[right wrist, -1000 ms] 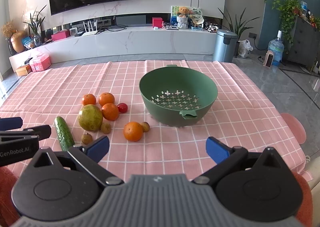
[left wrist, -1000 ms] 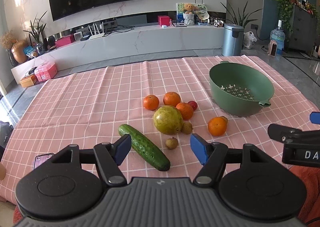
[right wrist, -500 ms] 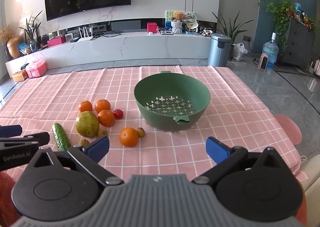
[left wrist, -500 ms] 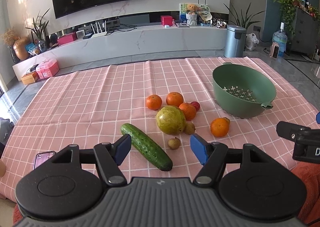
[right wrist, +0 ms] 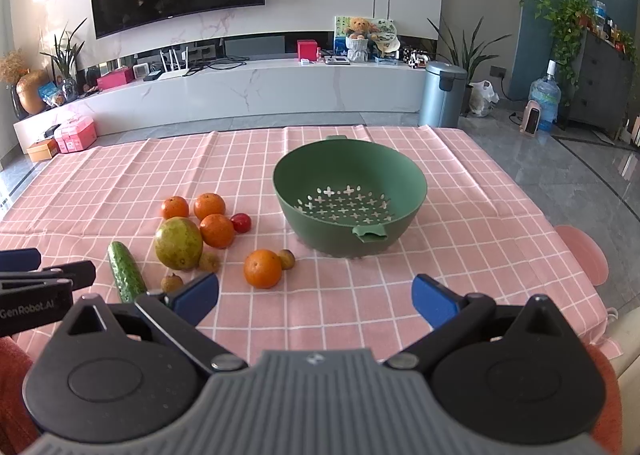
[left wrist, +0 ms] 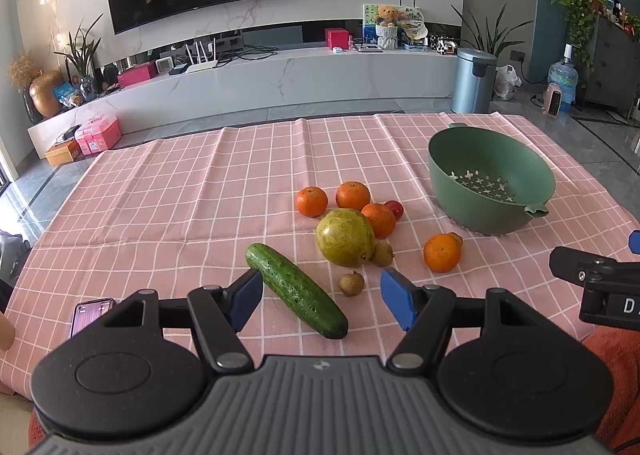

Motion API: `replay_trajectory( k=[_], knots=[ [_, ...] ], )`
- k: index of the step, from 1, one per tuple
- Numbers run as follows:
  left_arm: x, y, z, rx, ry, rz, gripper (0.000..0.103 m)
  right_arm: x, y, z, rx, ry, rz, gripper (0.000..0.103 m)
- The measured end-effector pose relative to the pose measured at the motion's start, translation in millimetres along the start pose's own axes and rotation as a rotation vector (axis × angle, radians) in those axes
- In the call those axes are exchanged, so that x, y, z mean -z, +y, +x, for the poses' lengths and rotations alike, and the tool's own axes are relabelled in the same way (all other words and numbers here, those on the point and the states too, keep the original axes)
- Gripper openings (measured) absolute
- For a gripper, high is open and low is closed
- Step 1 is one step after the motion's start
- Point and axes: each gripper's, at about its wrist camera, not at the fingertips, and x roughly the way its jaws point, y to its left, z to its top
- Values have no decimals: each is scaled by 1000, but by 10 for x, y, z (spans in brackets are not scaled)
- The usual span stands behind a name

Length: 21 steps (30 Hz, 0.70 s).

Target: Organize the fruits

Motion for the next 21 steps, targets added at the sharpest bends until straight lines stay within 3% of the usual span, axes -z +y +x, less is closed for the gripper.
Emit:
replay_trajectory(
  k=[21],
  knots=[
    [-22,32,29,-1,9,-14,80,-10,29,100,-5,13,-11,99]
  ],
)
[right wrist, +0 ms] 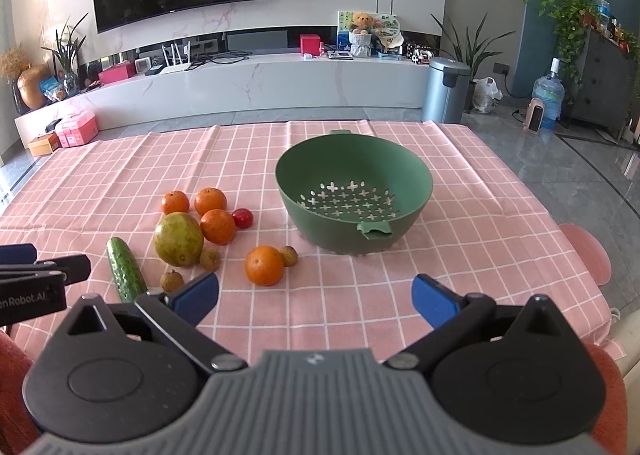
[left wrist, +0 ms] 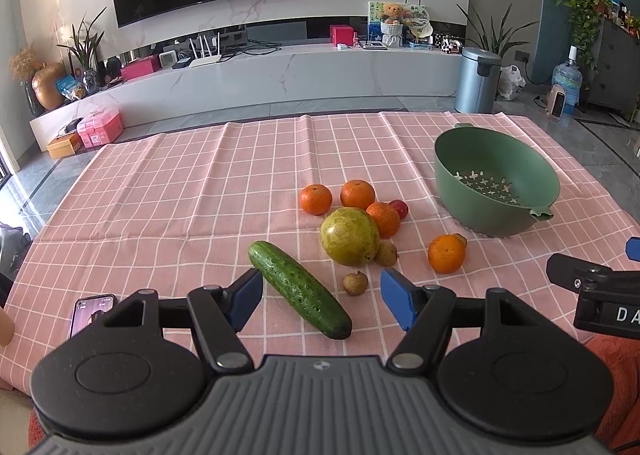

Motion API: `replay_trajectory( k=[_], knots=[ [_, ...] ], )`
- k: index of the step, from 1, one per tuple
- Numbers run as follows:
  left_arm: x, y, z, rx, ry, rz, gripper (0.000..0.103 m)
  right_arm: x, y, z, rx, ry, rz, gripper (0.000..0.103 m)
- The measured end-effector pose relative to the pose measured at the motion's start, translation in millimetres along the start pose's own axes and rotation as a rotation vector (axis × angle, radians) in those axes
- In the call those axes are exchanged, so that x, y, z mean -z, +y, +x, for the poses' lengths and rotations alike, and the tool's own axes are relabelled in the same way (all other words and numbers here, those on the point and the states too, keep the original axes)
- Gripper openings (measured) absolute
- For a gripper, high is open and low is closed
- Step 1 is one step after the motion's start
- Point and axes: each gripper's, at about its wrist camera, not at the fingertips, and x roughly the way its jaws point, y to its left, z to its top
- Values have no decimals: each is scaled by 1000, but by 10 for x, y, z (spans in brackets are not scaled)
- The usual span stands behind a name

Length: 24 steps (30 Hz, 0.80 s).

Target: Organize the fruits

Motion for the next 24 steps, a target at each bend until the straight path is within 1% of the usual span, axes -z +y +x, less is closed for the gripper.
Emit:
replay_trajectory(
  k=[16,20,22,23,24],
  knots=[
    [-12,46,85,7,16,-18,80,3,30,74,7,10,-12,99],
    [-29,56,111,32,24,-17,80,14,27,112,-1,9,-15,99],
    [-44,83,141,49,27,-28,80,25,21,143,-17,-6,-27,99],
    [-50,98,160,56,27,-33,78,35,19,159,-32,-23,-37,99],
    [-53,111,183,59,27,-38,74,46,20,183,-46,-37,-50,99]
  ],
)
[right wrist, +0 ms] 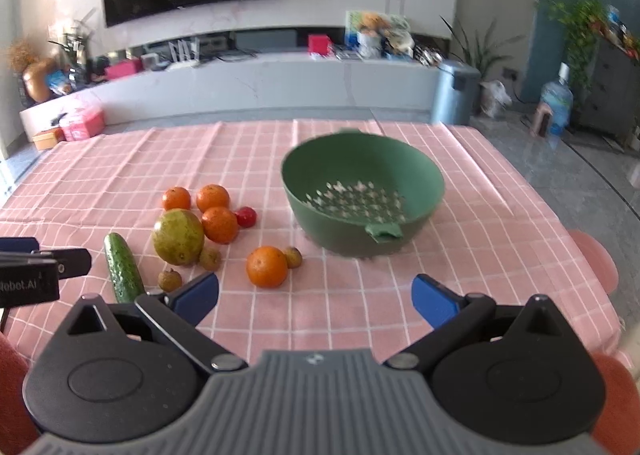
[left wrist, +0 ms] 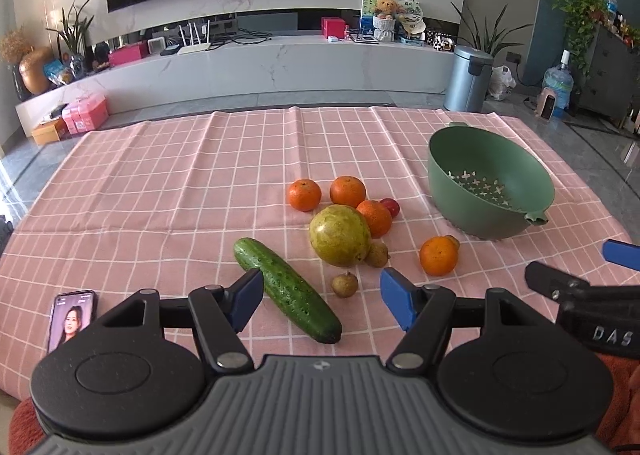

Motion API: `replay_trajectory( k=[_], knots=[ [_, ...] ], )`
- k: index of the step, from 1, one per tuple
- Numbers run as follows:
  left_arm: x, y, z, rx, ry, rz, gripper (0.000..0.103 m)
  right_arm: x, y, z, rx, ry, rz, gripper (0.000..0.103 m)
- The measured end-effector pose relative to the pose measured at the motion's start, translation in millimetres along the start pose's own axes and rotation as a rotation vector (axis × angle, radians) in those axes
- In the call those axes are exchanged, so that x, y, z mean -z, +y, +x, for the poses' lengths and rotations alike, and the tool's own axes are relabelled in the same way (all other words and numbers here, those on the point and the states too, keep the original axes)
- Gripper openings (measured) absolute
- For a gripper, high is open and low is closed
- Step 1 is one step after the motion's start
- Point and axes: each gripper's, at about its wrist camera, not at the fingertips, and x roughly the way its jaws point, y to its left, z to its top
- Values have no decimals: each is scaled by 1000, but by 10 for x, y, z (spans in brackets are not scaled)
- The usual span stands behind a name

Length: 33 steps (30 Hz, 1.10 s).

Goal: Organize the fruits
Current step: 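Grasp the pear with the left tool while the right tool grasps an orange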

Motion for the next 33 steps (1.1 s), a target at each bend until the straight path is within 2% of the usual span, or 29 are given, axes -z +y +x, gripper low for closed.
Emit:
replay_trajectory(
  k=[3,5,7,9,11,14,15,17,23,27,33],
  knots=[
    [-23,62,92,21,17,-50,60,5,28,117,-30,-2,-39,96],
    [-52,94,175,43,35,-65,60,-5,41,227,-53,12,-44,80],
    [-78,131,270,49,37,-72,60,-25,37,365,-77,31,-30,76],
    [-116,178,395,43,66,-91,67,-46,28,498,-87,46,-10,71],
    [-158,219,521,60,80,-113,67,-61,24,638,-96,59,3,62],
    [-236,189,700,100,90,-93,69,-72,31,873,-103,93,12,61],
    [-258,173,768,107,95,-77,76,-73,31,949,-105,106,13,60],
    [-286,142,909,108,113,-63,81,-71,41,1096,-110,127,11,60],
    [-278,150,1244,101,147,-98,81,-49,50,1448,-153,206,57,60],
    [-274,171,1357,93,152,-115,81,-34,72,1592,-169,228,82,60],
    [-302,170,1484,132,163,-144,83,-38,95,1715,-182,248,100,60]
  ],
)
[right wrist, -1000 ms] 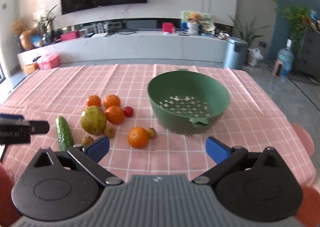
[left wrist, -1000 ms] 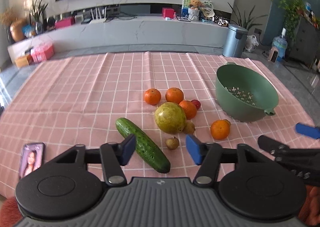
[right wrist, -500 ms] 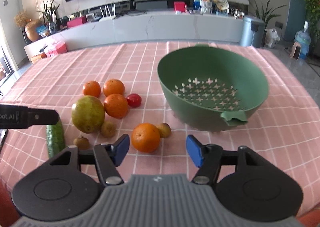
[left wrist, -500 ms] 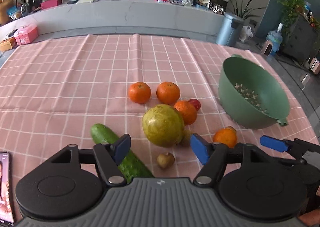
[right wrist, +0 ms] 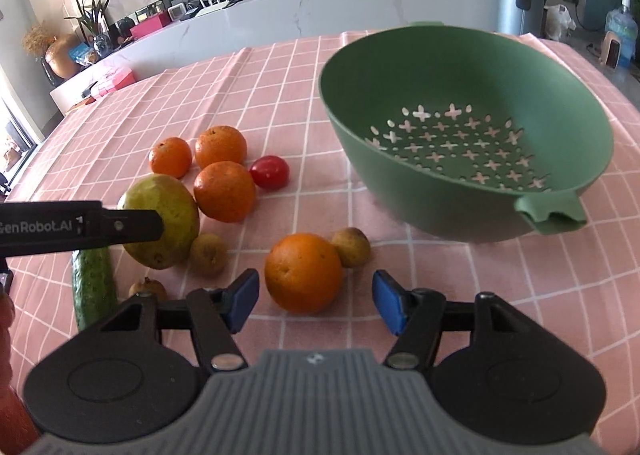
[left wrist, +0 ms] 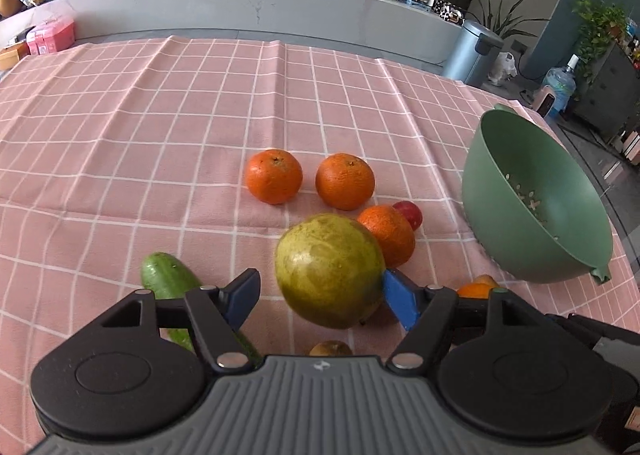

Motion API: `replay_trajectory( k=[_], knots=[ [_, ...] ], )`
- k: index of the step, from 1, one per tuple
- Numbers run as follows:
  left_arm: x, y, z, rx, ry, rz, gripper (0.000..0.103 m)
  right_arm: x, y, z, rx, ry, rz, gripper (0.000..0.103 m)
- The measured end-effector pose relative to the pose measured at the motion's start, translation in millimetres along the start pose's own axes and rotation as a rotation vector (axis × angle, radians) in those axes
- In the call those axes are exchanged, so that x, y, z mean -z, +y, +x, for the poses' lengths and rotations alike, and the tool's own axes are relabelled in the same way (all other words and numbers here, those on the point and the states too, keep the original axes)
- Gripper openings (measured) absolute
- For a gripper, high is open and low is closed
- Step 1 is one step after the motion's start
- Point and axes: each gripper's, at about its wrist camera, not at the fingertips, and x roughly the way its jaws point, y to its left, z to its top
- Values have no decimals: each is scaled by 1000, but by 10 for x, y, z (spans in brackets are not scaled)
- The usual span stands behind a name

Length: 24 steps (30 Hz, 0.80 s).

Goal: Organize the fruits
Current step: 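Grasp the pear with the left tool while the right tool grasps an orange, then carry the pear and orange over the green colander and release both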

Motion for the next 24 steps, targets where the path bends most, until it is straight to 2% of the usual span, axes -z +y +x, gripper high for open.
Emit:
replay_trajectory(
  k=[1,8,12,16,24],
  knots=[
    [-8,6,18,8,2,-9,83,-4,8,11,1,-1,-2,60],
    [-23,5,80,35,13,-31,76,3,10,-1,-19,2,1,40],
    [-3,14,57,34,7,-37,75,24,42,-21,-15,-4,-29,39],
    [34,-42,-12,2,-5,-10,74,25,35,-106,-24,-17,-38,39],
    [61,-208,-379,16,-65,4,74,-11,20,-466,-32,-85,-91,39]
  ],
)
